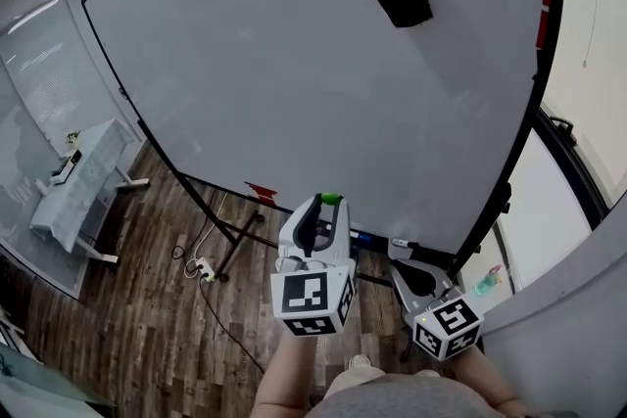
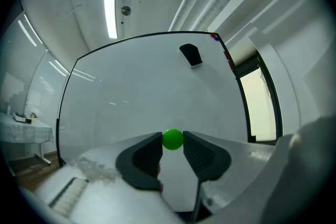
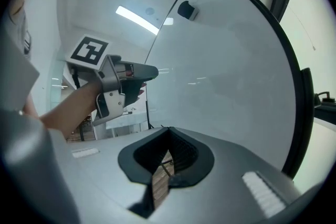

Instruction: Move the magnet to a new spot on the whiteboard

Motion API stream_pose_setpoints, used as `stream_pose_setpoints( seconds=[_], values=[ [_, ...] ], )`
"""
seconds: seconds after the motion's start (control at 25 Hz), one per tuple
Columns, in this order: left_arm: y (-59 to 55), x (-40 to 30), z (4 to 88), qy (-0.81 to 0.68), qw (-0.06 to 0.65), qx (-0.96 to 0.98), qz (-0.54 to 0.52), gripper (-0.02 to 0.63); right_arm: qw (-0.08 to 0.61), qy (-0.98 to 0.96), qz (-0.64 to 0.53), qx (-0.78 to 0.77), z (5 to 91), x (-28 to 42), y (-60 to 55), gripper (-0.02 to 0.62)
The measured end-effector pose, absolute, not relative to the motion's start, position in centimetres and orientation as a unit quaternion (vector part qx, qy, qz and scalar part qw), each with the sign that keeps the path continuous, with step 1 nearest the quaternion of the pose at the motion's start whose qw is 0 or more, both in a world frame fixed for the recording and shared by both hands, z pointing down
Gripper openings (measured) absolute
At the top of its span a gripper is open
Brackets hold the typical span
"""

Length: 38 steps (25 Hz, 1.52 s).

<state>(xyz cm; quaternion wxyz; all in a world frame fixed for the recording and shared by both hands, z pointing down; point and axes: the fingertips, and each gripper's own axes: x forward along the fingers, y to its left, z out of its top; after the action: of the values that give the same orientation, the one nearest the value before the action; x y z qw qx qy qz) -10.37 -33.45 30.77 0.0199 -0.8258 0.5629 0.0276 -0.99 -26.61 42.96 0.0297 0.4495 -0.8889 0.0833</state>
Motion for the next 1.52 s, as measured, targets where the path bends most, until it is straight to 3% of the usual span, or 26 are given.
stream_pose_setpoints(
  seconds=[1.52],
  values=[
    [-10.6, -10.8, 43.2, 0.614, -0.057, -0.787, -0.004, 0.135, 0.026, -0.912, 0.086, 0.400, 43.6, 2.1, -11.1, 0.001]
  ],
)
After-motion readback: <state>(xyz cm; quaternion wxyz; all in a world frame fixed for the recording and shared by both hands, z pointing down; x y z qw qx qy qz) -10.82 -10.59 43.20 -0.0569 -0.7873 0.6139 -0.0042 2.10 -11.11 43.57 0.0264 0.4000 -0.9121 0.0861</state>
